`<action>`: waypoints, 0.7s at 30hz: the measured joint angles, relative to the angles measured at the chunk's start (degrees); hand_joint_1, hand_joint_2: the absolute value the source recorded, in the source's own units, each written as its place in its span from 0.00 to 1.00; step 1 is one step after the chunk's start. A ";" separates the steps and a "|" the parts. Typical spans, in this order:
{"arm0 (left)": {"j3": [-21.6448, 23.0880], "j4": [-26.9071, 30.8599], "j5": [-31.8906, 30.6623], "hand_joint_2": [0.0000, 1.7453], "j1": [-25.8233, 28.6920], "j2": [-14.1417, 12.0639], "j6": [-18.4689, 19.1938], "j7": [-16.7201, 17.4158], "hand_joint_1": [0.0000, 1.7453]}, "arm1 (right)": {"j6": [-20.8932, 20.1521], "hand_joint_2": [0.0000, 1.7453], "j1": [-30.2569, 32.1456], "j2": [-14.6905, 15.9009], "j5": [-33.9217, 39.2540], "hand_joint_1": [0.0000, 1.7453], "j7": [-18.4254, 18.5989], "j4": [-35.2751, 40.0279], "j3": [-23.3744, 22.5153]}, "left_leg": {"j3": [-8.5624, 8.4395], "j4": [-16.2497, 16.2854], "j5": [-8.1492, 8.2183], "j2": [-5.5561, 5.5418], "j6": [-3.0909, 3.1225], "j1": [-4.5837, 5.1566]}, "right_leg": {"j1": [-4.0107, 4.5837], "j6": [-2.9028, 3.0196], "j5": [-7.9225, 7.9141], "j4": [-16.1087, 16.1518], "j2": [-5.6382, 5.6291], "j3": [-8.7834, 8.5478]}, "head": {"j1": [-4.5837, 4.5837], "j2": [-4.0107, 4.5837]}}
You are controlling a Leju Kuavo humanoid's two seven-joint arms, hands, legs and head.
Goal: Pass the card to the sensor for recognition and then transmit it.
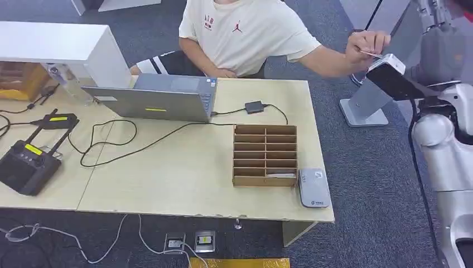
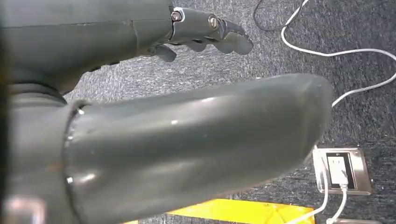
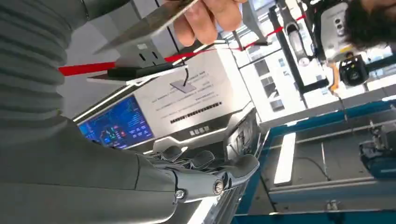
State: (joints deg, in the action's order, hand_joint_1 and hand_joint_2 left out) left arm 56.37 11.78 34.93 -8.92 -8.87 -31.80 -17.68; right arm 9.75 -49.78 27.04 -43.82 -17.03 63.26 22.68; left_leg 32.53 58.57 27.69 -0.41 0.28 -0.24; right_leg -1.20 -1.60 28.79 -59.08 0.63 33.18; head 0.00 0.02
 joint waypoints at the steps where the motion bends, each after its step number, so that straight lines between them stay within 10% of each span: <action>1: 0.16 0.00 -0.02 0.00 0.00 -0.02 0.02 0.00 0.00 | -0.11 1.00 0.01 0.00 0.00 0.00 0.00 -0.09 0.53 | 0.00 0.00 0.00 0.00 0.00 0.00 | 0.00 0.00 0.00 0.00 0.00 0.00 | 0.00 0.00; 8: 0.94 -0.07 -0.05 0.00 0.01 -0.04 0.48 0.00 0.00 | -1.38 1.00 0.00 0.00 0.07 0.00 0.02 -0.72 3.28 | 0.02 0.00 0.00 0.00 0.00 0.00 | 0.00 0.00 0.00 0.00 0.00 0.02 | 0.02 0.00; 11: 1.16 -0.13 -0.13 0.00 0.02 -0.04 0.63 0.00 0.00 | -2.19 1.00 0.01 0.00 0.44 0.87 0.02 -1.14 4.11 | 0.02 0.00 0.00 0.00 0.00 0.00 | 0.00 0.00 0.00 0.00 0.00 0.02 | 0.00 0.00; 12: 1.18 -0.13 -0.17 0.00 0.05 -0.04 0.68 0.00 0.00 | -2.71 1.00 0.01 0.00 0.79 1.00 -0.07 -1.29 4.31 | 0.02 0.00 0.00 0.00 0.00 0.00 | 0.00 0.01 0.00 0.00 0.00 0.02 | 0.02 0.00; 21: 1.36 -0.17 -0.22 0.00 0.25 -0.04 0.68 0.42 0.00 | -7.70 1.00 0.00 0.77 3.72 1.00 -0.48 -2.62 6.19 | 0.03 0.00 0.00 0.00 0.00 0.00 | 0.00 0.00 0.00 0.00 0.00 0.03 | 0.00 0.00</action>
State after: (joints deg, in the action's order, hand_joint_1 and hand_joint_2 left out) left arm 57.72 11.61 34.71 -8.67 -8.92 -31.12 -17.27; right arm 2.05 -49.78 27.80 -40.11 -17.51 60.63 28.87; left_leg 32.56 58.57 27.69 -0.41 0.28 -0.24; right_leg -1.20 -1.59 28.79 -59.08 0.63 33.22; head 0.00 0.02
